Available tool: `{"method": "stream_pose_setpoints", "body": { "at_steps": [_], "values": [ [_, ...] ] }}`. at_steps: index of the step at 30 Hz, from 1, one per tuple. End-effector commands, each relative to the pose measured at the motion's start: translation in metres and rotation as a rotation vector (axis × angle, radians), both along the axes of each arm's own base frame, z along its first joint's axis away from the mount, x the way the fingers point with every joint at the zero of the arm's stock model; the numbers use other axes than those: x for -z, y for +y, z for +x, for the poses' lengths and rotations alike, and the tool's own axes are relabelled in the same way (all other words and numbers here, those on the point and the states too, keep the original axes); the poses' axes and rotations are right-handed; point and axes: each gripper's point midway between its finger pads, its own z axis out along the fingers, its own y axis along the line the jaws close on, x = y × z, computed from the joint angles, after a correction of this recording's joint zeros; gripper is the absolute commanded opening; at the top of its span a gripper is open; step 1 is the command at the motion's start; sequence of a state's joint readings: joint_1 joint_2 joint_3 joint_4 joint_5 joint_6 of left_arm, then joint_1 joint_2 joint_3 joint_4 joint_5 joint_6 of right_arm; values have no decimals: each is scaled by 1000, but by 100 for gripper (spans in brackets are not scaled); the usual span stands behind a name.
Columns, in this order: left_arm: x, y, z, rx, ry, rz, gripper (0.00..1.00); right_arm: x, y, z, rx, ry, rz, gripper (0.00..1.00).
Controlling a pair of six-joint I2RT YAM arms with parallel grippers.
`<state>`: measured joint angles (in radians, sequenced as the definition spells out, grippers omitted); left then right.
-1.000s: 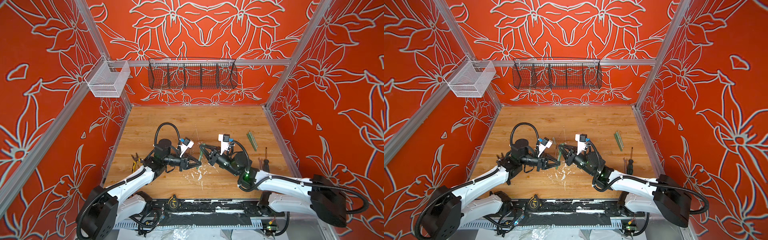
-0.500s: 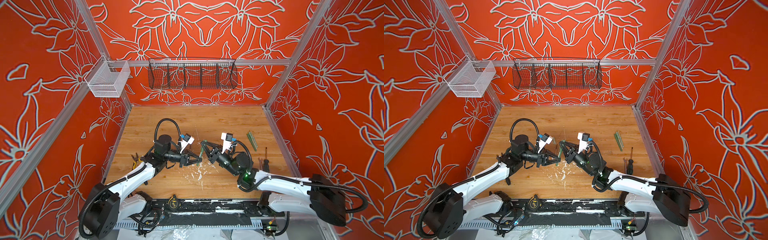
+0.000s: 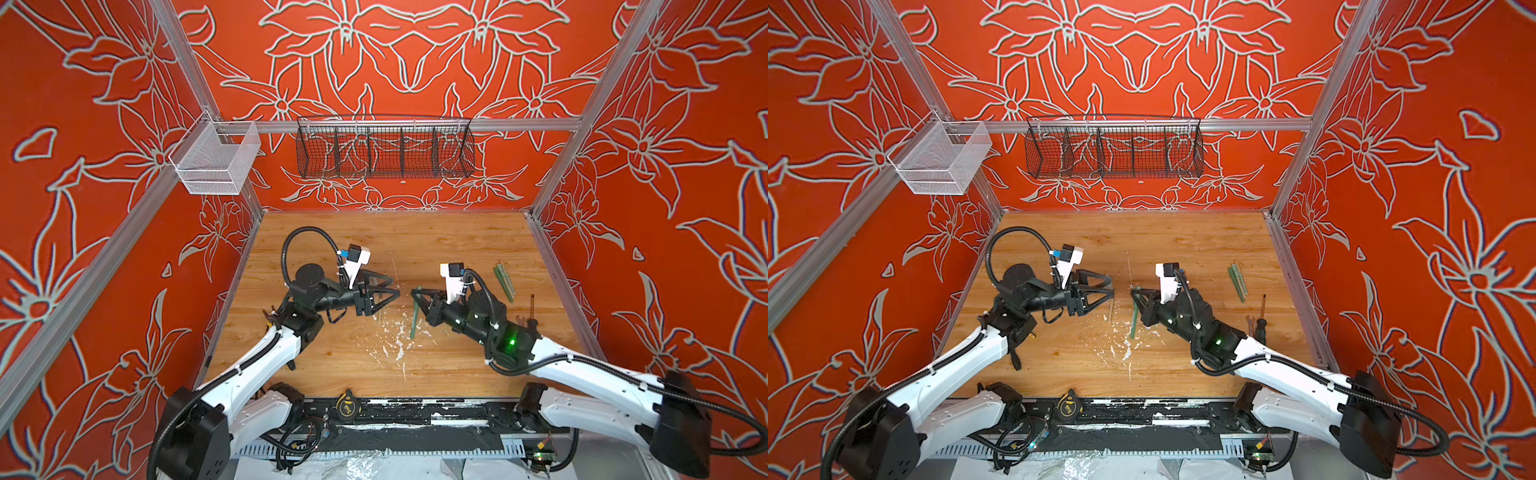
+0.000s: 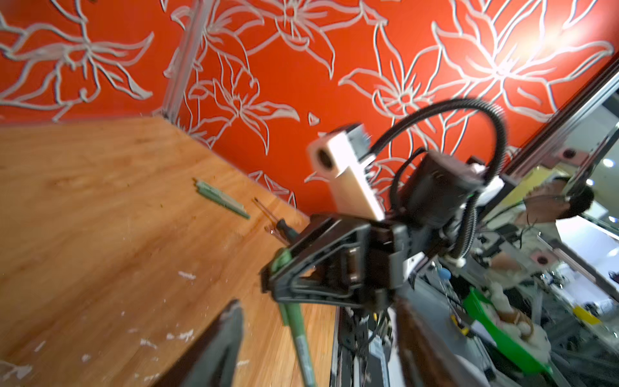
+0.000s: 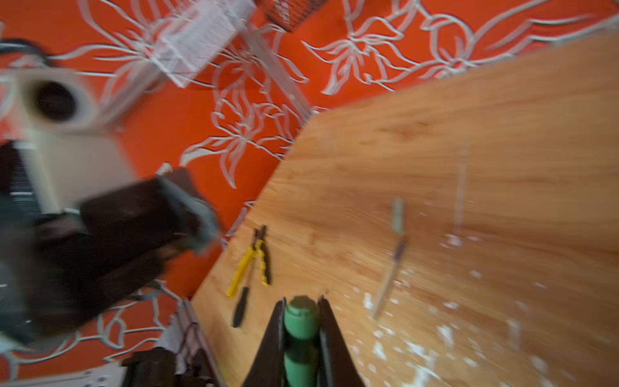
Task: Insert the pens into the pen caps
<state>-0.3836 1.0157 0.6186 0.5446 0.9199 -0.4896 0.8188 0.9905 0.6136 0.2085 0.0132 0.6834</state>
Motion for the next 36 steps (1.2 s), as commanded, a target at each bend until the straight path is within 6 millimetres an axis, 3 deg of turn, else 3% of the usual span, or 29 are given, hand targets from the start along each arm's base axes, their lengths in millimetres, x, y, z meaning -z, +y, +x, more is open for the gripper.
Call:
{"method": "stream_pose_setpoints", "body": {
  "at_steps": [1,5,9,12,22,28,36],
  "values": [
    [-13,12,-4,-89,-26,-31,97,12,-54,16,127,93,-170,0],
    [-4,24,-15,-147,4,21,97,29,-102,37,227,222,-342,0],
    [6,38,-18,-241,44,78,97,68,-140,60,265,395,-557,0],
    [14,46,-18,-292,82,116,97,94,-160,82,276,489,-713,0],
    [25,57,-23,-345,128,144,97,146,-206,154,251,660,-1118,0],
    [24,59,-24,-359,123,142,97,177,-236,167,250,759,-1259,0],
    [27,58,-21,-361,125,144,97,197,-273,164,292,802,-1280,5]
  ]
}}
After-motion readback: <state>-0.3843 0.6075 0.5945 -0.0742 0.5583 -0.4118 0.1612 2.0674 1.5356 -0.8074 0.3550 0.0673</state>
